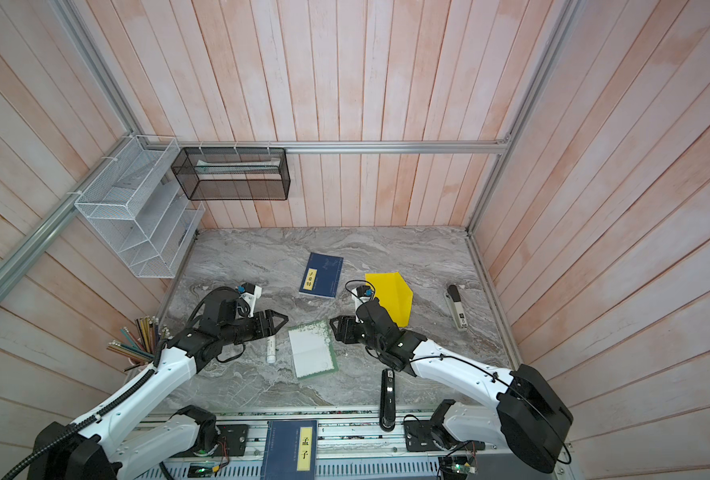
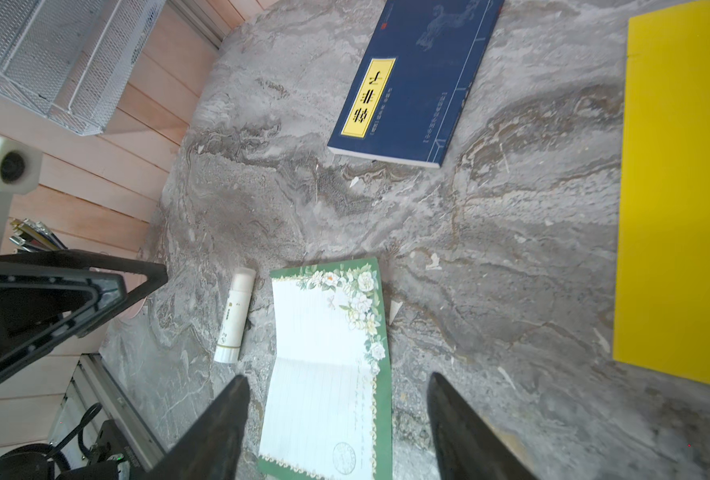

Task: Place the letter into the envelope and seal it
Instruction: 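Move both grippers forward toward the green-bordered letter sheet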

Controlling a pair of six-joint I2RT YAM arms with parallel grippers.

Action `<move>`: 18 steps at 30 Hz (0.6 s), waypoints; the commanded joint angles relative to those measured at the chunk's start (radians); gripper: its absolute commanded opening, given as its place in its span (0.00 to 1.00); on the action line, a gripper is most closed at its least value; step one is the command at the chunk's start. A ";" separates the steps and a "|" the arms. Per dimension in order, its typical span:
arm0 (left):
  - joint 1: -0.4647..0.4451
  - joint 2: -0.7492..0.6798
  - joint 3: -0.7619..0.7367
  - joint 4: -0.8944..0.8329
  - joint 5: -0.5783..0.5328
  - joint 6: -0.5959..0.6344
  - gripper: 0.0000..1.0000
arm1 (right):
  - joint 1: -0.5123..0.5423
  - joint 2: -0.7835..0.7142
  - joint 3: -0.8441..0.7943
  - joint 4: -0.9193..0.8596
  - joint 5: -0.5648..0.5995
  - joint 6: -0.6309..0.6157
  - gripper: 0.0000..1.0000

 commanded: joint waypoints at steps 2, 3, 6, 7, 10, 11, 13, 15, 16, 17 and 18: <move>-0.029 0.032 -0.030 0.067 0.000 -0.022 0.70 | 0.060 0.017 -0.032 0.047 0.066 0.077 0.63; -0.033 0.040 -0.033 0.079 -0.001 -0.027 0.70 | 0.073 0.021 -0.036 0.050 0.071 0.089 0.60; -0.046 0.065 -0.031 0.093 -0.003 -0.026 0.70 | 0.099 0.038 -0.043 0.055 0.083 0.115 0.54; -0.050 0.076 -0.030 0.093 -0.005 -0.022 0.70 | 0.108 0.044 -0.045 0.058 0.089 0.121 0.52; -0.056 0.102 -0.027 0.094 -0.015 -0.014 0.75 | 0.131 0.055 -0.058 0.072 0.108 0.145 0.47; -0.058 0.110 -0.030 0.096 -0.018 -0.013 0.77 | 0.138 0.059 -0.063 0.077 0.116 0.153 0.43; -0.061 0.121 -0.036 0.103 -0.031 -0.011 0.78 | 0.154 0.069 -0.071 0.082 0.134 0.173 0.36; -0.062 0.133 -0.042 0.111 -0.036 -0.008 0.79 | 0.167 0.081 -0.078 0.095 0.138 0.183 0.29; -0.062 0.139 -0.046 0.116 -0.038 -0.006 0.79 | 0.172 0.087 -0.081 0.100 0.139 0.190 0.26; -0.063 0.145 -0.048 0.117 -0.042 -0.007 0.79 | 0.177 0.094 -0.081 0.104 0.138 0.194 0.22; -0.062 0.152 -0.050 0.119 -0.047 -0.007 0.79 | 0.183 0.102 -0.082 0.108 0.138 0.198 0.19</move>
